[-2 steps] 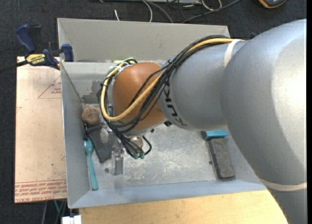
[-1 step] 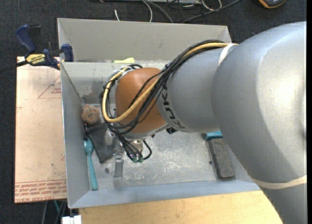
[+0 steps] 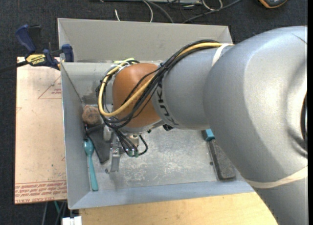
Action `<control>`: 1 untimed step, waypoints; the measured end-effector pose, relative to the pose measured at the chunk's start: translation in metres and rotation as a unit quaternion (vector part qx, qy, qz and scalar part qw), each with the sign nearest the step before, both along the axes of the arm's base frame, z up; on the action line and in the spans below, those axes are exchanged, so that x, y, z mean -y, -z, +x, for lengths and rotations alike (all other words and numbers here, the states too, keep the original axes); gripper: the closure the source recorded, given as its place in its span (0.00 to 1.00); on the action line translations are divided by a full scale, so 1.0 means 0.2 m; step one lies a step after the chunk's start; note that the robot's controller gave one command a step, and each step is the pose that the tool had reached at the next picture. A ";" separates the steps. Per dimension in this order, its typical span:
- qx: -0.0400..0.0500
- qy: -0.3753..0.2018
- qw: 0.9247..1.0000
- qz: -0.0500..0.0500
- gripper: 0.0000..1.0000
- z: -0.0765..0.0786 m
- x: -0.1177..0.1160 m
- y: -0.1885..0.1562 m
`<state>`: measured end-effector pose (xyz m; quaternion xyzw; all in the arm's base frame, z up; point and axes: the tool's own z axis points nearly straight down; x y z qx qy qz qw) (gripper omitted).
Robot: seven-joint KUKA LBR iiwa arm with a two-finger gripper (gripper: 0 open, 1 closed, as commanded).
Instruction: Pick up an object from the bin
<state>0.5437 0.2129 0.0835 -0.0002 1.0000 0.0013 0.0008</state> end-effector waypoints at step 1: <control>-0.002 -0.017 1.000 0.000 1.00 0.05 -0.03 0.06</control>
Offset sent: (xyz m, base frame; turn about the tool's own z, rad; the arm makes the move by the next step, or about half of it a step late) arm 0.0000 0.0000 0.0000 0.0000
